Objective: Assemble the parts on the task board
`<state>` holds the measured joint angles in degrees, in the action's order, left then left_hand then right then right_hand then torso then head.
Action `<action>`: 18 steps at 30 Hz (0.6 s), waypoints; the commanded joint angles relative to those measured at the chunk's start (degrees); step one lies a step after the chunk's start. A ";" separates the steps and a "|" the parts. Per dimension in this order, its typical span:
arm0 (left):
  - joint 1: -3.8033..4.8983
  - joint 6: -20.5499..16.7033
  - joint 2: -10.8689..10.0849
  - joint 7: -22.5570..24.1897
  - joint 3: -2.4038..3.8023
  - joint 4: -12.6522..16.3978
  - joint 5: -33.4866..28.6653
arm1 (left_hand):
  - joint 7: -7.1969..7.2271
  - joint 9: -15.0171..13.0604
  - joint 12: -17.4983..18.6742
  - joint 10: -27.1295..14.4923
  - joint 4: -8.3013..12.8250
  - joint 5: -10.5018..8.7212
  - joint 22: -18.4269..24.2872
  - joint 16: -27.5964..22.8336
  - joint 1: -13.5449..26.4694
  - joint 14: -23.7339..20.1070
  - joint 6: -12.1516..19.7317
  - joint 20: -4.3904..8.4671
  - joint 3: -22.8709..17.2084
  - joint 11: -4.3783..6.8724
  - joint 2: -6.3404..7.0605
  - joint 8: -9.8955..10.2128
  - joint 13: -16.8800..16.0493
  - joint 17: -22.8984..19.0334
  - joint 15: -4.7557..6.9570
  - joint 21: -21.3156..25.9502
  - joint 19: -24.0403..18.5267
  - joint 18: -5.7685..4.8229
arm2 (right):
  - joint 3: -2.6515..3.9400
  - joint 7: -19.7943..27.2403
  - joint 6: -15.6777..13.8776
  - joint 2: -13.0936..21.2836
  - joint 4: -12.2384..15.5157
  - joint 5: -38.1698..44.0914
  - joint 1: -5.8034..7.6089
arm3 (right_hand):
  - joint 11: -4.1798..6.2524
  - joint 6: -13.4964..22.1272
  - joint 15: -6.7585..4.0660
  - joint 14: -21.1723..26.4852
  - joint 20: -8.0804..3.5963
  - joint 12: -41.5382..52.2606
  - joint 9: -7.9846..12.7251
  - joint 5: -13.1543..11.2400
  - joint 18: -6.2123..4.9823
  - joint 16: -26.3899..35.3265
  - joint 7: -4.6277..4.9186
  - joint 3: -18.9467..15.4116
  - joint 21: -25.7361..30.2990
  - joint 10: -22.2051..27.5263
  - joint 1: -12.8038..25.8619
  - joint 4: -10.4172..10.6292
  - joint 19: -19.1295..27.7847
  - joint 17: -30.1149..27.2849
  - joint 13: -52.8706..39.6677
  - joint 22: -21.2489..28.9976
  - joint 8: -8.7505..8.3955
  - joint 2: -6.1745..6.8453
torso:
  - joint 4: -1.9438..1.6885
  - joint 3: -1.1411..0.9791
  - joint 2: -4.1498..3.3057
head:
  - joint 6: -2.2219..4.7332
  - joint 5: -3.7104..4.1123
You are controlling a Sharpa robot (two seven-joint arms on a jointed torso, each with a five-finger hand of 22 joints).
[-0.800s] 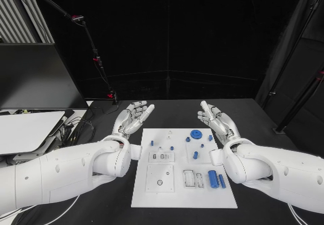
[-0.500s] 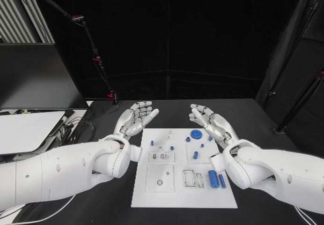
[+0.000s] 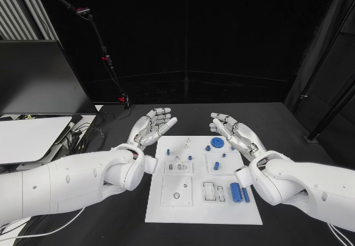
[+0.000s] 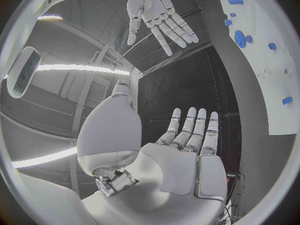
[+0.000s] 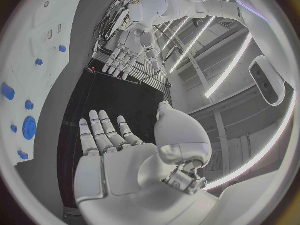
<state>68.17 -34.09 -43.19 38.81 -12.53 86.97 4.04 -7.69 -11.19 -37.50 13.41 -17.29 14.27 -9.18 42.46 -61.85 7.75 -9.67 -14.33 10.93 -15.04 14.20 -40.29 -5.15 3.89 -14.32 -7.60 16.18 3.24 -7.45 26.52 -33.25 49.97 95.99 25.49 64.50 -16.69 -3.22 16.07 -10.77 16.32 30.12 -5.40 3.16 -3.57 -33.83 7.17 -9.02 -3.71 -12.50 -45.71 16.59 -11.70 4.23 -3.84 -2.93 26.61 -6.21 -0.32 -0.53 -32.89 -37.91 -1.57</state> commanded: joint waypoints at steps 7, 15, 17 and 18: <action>0.10 2.00 -0.30 19.63 0.05 -0.04 0.73 | -9.46 0.08 -0.42 -0.05 -0.10 -0.17 -0.04 0.14 0.04 0.12 -0.32 -0.38 -0.09 -0.33 -0.19 -0.33 0.07 0.00 -0.43 -0.18 0.11 0.73 | 0.09 -1.26 1.63 1.12 0.24 0.79 0.19 | -0.34 -0.40 0.07 -1.01 0.23 1.81 0.29 0.06 -0.83 -1.57 10.03 -0.53 -0.55 -1.03 -0.50 0.23 -0.32 0.06 -0.23 -0.24 0.54 -0.09 | -0.69 -0.64 -2.84 | -0.16 -0.32; 0.11 2.52 -0.26 19.33 0.05 -0.15 0.73 | -9.46 0.18 -0.51 0.01 -0.08 -0.34 -0.14 0.10 0.01 0.07 -0.42 -0.59 -0.38 -0.37 -0.57 -0.48 0.13 -0.02 -0.59 -0.30 0.27 0.77 | 0.14 -2.35 2.78 1.72 -0.56 1.12 1.00 | -0.32 -0.43 -0.24 -3.26 0.12 3.66 0.82 0.02 -1.11 -3.08 9.95 -1.11 -2.28 -2.51 -1.01 0.23 -3.44 -0.24 -0.19 -1.18 1.02 -0.27 | -1.13 -0.84 -4.54 | -0.30 -0.29; 0.12 2.58 -0.23 19.32 0.05 -0.15 0.73 | -9.46 0.18 -0.51 0.01 -0.08 -0.35 -0.14 0.10 0.01 0.07 -0.42 -0.60 -0.38 -0.37 -0.57 -0.48 0.14 -0.02 -0.59 -0.30 0.27 0.77 | 0.14 -2.55 3.16 1.77 -0.92 1.25 1.23 | -0.31 -0.42 -0.38 -4.25 0.08 4.23 0.99 0.02 -1.24 -3.45 9.96 -1.28 -3.03 -3.20 -1.17 0.23 -4.84 -0.35 -0.14 -1.58 1.20 -0.37 | -1.25 -0.87 -4.80 | -0.28 -0.07; 0.13 2.61 -0.22 19.32 0.05 -0.15 0.73 | -9.46 0.18 -0.51 0.01 -0.08 -0.35 -0.14 0.10 0.01 0.07 -0.42 -0.60 -0.38 -0.37 -0.57 -0.48 0.14 -0.02 -0.59 -0.30 0.27 0.77 | 0.15 -2.72 3.41 1.82 -1.08 1.38 1.37 | -0.27 -0.43 -0.49 -4.84 0.05 4.52 1.07 0.02 -1.35 -3.63 9.93 -1.37 -3.59 -3.59 -1.27 0.22 -5.93 -0.41 -0.11 -1.88 1.36 -0.42 | -1.32 -0.89 -4.94 | -0.27 0.10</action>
<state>68.16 -32.46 -43.44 38.87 -12.54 86.78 4.26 -7.69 -11.06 -37.70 13.40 -17.29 14.27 -9.27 42.46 -61.85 7.93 -9.67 -14.53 10.93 -15.03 14.20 -40.51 -5.08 3.88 -14.50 -7.60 16.38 3.23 -7.35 24.42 -31.43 51.75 94.97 26.09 65.69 -16.94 -3.22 15.64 -15.33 16.39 34.48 -4.37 3.16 -4.46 -37.17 7.17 -10.10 -7.04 -15.80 -46.56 16.82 -17.19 3.87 -4.00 -4.68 27.79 -6.60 -1.40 -1.32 -37.12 -38.20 -1.74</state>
